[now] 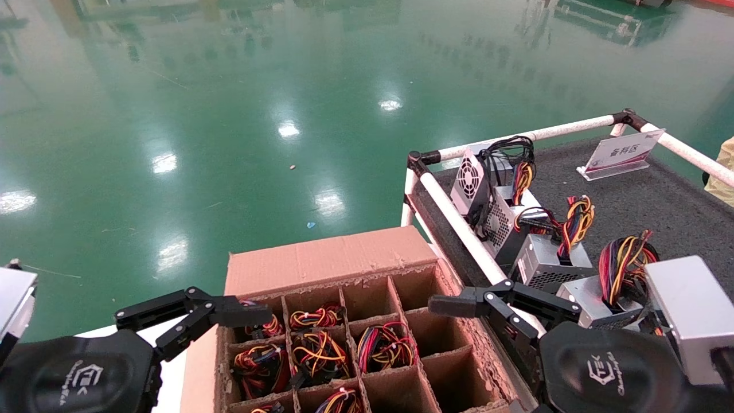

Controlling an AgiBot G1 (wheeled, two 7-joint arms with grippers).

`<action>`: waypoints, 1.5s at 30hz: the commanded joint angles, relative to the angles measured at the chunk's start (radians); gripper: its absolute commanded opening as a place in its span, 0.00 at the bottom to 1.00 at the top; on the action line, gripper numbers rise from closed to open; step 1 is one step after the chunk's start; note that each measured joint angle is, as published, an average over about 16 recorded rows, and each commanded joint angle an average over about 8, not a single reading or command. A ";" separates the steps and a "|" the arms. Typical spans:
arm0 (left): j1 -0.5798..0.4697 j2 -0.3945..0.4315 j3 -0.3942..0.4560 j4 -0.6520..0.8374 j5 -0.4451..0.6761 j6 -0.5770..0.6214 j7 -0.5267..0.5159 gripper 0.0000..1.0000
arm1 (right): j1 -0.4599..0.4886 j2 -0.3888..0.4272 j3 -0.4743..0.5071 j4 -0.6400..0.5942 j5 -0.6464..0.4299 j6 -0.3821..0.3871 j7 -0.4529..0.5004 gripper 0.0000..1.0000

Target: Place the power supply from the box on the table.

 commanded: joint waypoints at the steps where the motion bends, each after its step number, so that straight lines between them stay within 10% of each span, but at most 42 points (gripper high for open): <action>1: 0.000 0.000 0.000 0.000 0.000 0.000 0.000 1.00 | 0.000 0.000 0.000 0.000 0.000 0.000 0.000 1.00; 16: 0.000 0.000 0.000 0.000 0.000 0.000 0.000 0.98 | 0.000 0.000 0.000 0.000 0.000 0.000 0.000 1.00; 25: 0.000 0.000 0.000 0.000 0.000 0.000 0.000 0.00 | 0.000 0.000 0.000 0.000 0.000 0.000 0.000 1.00; 45: 0.000 0.000 0.000 0.000 0.000 0.000 0.000 0.00 | 0.000 0.000 0.000 0.000 0.000 0.000 0.000 1.00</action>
